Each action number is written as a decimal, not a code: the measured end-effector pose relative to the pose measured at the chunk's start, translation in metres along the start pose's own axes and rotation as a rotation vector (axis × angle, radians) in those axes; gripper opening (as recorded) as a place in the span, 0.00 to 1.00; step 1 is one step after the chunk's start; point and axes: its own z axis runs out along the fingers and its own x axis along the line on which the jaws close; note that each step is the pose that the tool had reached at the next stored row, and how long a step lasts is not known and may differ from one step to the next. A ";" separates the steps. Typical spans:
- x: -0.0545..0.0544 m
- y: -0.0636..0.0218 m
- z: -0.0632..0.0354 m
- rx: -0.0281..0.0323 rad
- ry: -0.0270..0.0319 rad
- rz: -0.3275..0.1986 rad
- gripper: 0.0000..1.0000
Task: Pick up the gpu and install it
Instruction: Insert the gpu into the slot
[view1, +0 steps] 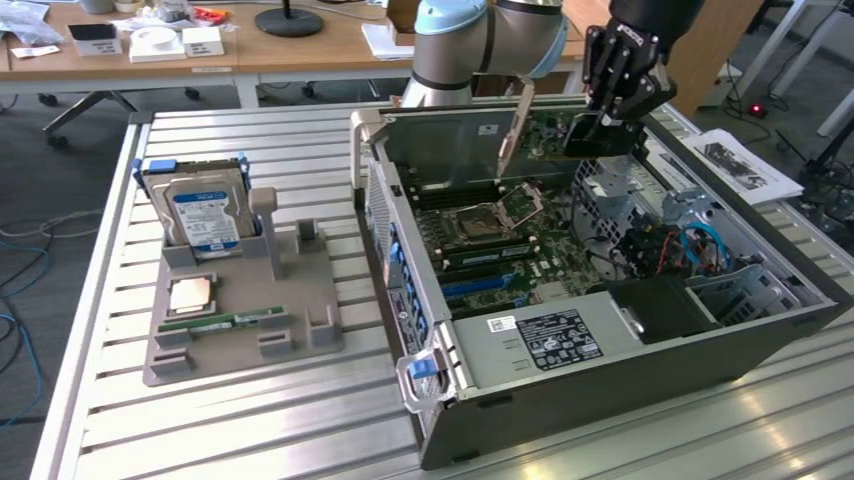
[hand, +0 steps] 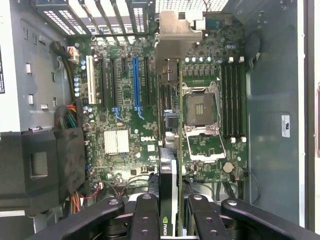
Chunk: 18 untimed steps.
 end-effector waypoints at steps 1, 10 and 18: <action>0.000 0.0000 0.0000 0.0000 -0.0001 0.000 0.27; 0.000 0.0052 0.0013 0.0068 -0.0006 0.000 0.27; 0.000 0.0069 0.0022 0.0069 -0.0006 0.000 0.27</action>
